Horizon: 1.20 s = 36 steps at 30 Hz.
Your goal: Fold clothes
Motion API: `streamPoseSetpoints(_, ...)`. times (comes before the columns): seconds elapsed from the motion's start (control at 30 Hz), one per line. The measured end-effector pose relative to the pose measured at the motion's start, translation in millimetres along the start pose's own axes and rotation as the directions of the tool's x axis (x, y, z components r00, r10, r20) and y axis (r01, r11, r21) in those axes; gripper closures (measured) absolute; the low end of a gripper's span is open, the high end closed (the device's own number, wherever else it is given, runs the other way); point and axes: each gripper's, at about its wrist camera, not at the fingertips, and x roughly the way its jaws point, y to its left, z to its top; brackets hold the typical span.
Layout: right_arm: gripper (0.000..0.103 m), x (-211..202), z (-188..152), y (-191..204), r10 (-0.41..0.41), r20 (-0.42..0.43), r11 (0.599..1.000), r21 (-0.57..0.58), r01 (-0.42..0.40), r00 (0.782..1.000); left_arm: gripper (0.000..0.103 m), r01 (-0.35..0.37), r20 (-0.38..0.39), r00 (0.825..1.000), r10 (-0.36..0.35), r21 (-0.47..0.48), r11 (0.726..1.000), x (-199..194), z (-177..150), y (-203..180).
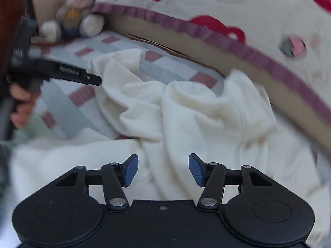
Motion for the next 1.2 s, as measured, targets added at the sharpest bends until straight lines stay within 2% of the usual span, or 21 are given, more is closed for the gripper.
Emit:
streamPoseSetpoints(0.03,0.051,10.8,0.8,-11.3,-0.009,-0.001,0.999,0.041,0.009,1.0,0.069,-0.006,0.002,1.0,0.006,-0.001,1.0,0.6,-1.4,1.7)
streamPoseSetpoints(0.07,0.062,17.8,0.9,-27.4,0.001,-0.003,0.993,0.118,-0.001,1.0,0.069,-0.014,0.009,1.0,0.013,0.007,1.0,-0.9,-1.9,3.5)
streamPoseSetpoints(0.1,0.097,21.7,0.3,-44.4,0.021,0.001,0.979,0.201,-0.021,1.0,0.069,-0.021,0.015,1.0,0.021,0.015,1.0,-2.4,-2.5,5.3)
streamPoseSetpoints(0.13,0.096,25.6,-0.3,-61.4,0.04,0.007,0.958,0.283,-0.041,0.999,0.069,-0.029,0.022,0.999,0.029,0.023,0.999,-4.0,-3.1,7.1)
streamPoseSetpoints(0.17,0.097,25.3,-1.1,-71.8,0.009,0.018,0.951,0.309,-0.014,1.0,0.068,-0.029,0.025,0.999,0.029,0.022,0.999,-3.5,-3.2,8.3)
streamPoseSetpoints(0.23,0.097,17.9,-3.4,-82.4,-0.115,0.044,0.952,0.291,0.097,0.992,0.065,0.006,0.014,1.0,-0.006,-0.018,1.0,6.4,-1.5,7.9)
streamPoseSetpoints(0.37,0.097,-1.3,-12.3,-102.4,-0.275,0.045,0.92,0.304,0.249,0.96,0.062,0.076,-0.004,0.997,-0.077,-0.099,0.992,26.4,1.9,7.1)
streamPoseSetpoints(0.43,0.097,-6.0,-19.0,-109.5,-0.304,0.023,0.907,0.313,0.282,0.952,0.061,0.11,-0.01,0.994,-0.113,-0.14,0.984,36.3,3.7,6.6)
streamPoseSetpoints(0.5,0.098,-10.3,-26.7,-116.0,-0.307,0.007,0.898,0.333,0.287,0.952,0.054,0.144,-0.015,0.989,-0.149,-0.181,0.973,46.3,5.4,6.2)
streamPoseSetpoints(0.57,0.098,-11.8,-35.1,-117.8,-0.341,-0.019,0.886,0.327,0.328,0.94,0.052,0.166,-0.028,0.984,-0.177,-0.222,0.961,54.3,0.3,3.7)
streamPoseSetpoints(0.67,0.098,-13.8,-40.9,-125.1,-0.314,-0.037,0.875,0.376,0.305,0.949,0.052,0.182,-0.064,0.976,-0.207,-0.281,0.942,63.6,-10.3,3.1)
streamPoseSetpoints(0.77,0.097,-23.3,-39.8,-121.3,-0.236,0.024,0.884,0.422,0.204,0.971,0.056,0.19,-0.082,0.971,-0.224,-0.304,0.934,69.4,-16.3,3.6)
streamPoseSetpoints(0.83,0.092,-28.6,-36.9,-111.9,-0.212,0.053,0.907,0.383,0.176,0.976,0.079,0.194,-0.079,0.971,-0.225,-0.288,0.938,70.3,-16.9,3.7)
streamPoseSetpoints(0.87,0.091,-30.0,-36.6,-107.2,-0.204,0.06,0.916,0.365,0.169,0.977,0.096,0.197,-0.074,0.971,-0.226,-0.281,0.939,70.8,-16.8,3.2)
streamPoseSetpoints(0.9,0.091,-29.8,-36.8,-104.4,-0.198,0.063,0.922,0.351,0.164,0.978,0.096,0.201,-0.064,0.972,-0.226,-0.273,0.941,71.0,-15.6,1.7)
streamPoseSetpoints(0.97,0.082,-27.5,-37.7,-101.6,-0.184,0.065,0.931,0.333,0.152,0.981,0.096,0.195,-0.048,0.976,-0.214,-0.257,0.946,68.5,-13.8,-1.4)
streamPoseSetpoints(1.0,0.07,-26.0,-39.2,-101.2,-0.18,0.066,0.932,0.331,0.148,0.981,0.096,0.191,-0.042,0.977,-0.208,-0.249,0.949,67.4,-12.9,-2.7)
streamPoseSetpoints(1.03,0.064,-23.9,-40.9,-102.1,-0.181,0.06,0.928,0.341,0.15,0.982,0.096,0.184,-0.043,0.979,-0.2,-0.242,0.953,66.5,-11.8,-3.3)
streamPoseSetpoints(1.2,0.063,-13.5,-52.4,-112.6,-0.18,0.015,0.887,0.434,0.156,0.984,0.096,0.185,-0.046,0.979,-0.201,-0.226,0.956,62.5,-6.9,-2.3)
